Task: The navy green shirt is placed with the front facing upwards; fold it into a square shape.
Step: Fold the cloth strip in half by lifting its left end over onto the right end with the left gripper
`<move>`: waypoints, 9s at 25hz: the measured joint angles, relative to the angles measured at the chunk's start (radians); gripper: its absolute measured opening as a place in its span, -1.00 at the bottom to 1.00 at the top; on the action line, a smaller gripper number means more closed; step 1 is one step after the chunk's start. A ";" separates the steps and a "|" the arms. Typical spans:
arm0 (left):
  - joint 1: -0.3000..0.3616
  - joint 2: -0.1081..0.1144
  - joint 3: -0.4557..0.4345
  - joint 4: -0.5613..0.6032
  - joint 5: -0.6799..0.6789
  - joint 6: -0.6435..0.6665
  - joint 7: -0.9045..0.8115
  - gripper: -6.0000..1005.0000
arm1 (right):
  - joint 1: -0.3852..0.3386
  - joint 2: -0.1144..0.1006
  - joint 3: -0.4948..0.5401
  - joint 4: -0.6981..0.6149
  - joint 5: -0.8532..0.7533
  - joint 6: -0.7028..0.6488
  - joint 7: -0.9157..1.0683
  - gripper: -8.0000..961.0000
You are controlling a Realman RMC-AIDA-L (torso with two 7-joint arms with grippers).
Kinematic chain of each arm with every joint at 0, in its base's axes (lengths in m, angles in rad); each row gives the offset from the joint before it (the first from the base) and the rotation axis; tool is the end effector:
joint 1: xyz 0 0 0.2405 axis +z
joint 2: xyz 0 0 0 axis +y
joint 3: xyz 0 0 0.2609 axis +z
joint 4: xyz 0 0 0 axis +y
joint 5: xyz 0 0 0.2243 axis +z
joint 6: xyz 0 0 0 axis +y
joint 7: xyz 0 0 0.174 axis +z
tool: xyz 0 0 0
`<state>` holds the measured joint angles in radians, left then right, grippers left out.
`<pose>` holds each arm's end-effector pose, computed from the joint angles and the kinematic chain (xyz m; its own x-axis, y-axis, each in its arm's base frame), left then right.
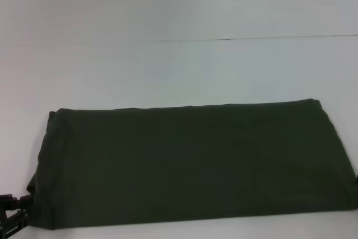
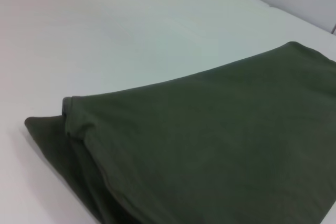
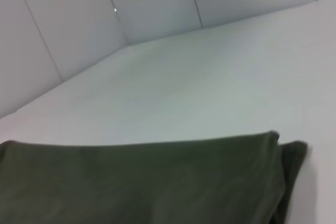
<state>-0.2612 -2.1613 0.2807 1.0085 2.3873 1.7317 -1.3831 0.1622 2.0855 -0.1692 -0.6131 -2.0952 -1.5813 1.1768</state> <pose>-0.3760 0.2460 0.0303 0.7311 0.5578 0.3930 0.6776 -0.6608 -0.3226 0.4128 0.2277 0.0244 0.5801 -0.4375 -0.6871 -0.7994 -0.4675 -0.3772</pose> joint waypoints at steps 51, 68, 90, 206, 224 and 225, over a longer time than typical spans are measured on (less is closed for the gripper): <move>-0.172 -0.002 0.161 0.139 0.107 -0.124 -0.846 0.68 | 0.260 0.003 -0.581 -0.150 -0.044 -0.247 -0.147 0.58; -0.133 -0.015 0.168 0.139 0.081 -0.124 -0.557 0.67 | 0.272 0.005 -0.570 -0.041 0.024 -0.179 -0.150 0.56; -0.175 0.008 0.111 0.128 0.199 -0.155 -0.666 0.66 | 0.303 0.008 -0.577 0.018 0.058 -0.123 -0.155 0.56; -0.315 0.086 0.089 -0.181 0.236 -0.177 -0.830 -0.42 | 0.321 0.007 -0.577 0.033 0.057 -0.078 -0.143 0.55; -0.309 0.091 0.078 -0.117 0.234 -0.266 -0.828 -0.84 | 0.324 0.007 -0.570 0.033 0.057 -0.070 -0.144 0.55; -0.307 0.092 0.078 -0.110 0.234 -0.273 -0.827 -0.84 | 0.325 0.008 -0.570 0.033 0.059 -0.066 -0.144 0.55</move>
<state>-0.5686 -2.0691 0.3585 0.8981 2.6214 1.4589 -2.2105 0.4869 2.0933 -0.7393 -0.5798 -2.0359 -1.6472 1.0331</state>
